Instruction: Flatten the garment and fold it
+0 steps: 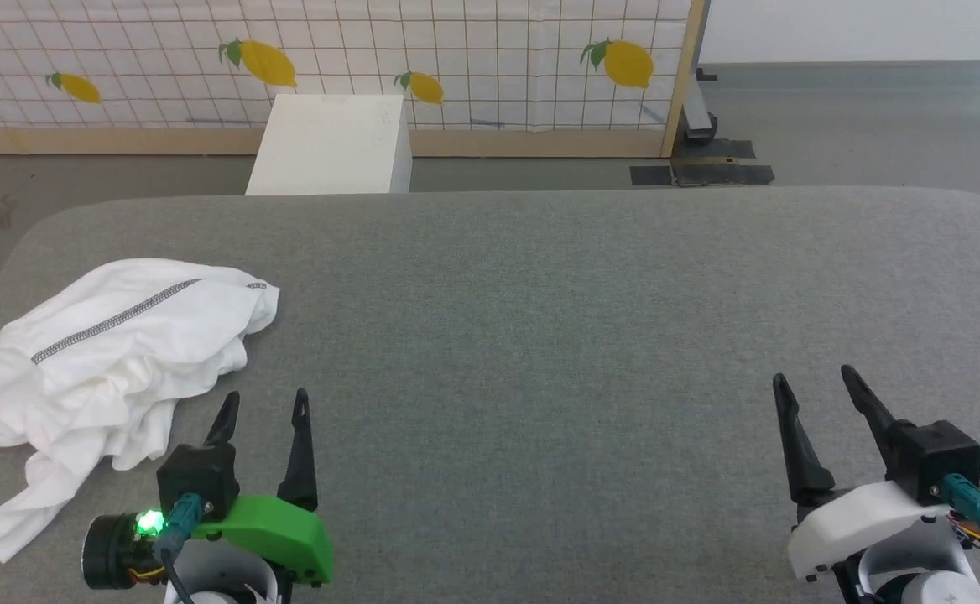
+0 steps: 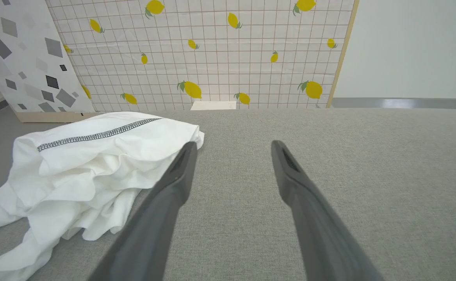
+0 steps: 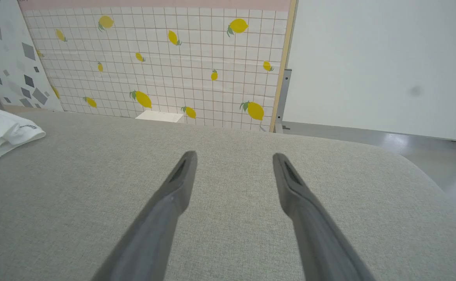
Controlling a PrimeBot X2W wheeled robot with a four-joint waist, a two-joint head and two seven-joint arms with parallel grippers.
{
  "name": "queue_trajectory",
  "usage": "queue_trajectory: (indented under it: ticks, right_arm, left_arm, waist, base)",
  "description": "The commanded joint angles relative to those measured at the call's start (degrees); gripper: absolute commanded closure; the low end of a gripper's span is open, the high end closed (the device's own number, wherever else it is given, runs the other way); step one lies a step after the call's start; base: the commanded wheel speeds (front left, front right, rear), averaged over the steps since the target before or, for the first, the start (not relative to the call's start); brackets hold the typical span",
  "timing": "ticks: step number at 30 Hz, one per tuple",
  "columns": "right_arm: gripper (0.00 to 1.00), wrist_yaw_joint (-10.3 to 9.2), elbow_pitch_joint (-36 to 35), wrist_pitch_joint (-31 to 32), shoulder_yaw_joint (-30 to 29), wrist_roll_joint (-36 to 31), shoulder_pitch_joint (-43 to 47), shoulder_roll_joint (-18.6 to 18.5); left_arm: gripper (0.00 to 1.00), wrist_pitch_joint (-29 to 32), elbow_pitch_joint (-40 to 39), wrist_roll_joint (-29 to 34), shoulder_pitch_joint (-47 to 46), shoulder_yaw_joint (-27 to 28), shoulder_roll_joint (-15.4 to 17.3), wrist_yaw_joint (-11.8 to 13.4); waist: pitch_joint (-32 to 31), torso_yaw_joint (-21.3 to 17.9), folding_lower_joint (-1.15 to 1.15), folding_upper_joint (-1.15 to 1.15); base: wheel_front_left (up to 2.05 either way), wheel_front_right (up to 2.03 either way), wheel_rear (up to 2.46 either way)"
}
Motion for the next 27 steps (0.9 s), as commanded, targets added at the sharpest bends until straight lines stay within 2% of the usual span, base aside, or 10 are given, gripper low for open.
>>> queue_trajectory:
  ticks: [1,27]
  right_arm:
    - [0.0,-0.02,0.19,-0.74,-0.44,0.57,-0.02,0.01]
    - [0.0,-0.04,0.5,-3.94,-1.5,1.25,-0.16,0.03]
  left_arm:
    - [0.0,-0.75,0.28,-0.84,0.7,0.22,-0.06,-0.24]
    - [0.0,-3.93,0.71,-4.73,1.93,0.25,-0.13,-0.13]
  waist:
    - [0.11,0.33,0.0,0.0]
    - [0.88,8.95,0.0,0.0]
  base:
    - [0.0,0.0,0.0]
    - [0.0,0.0,0.0]
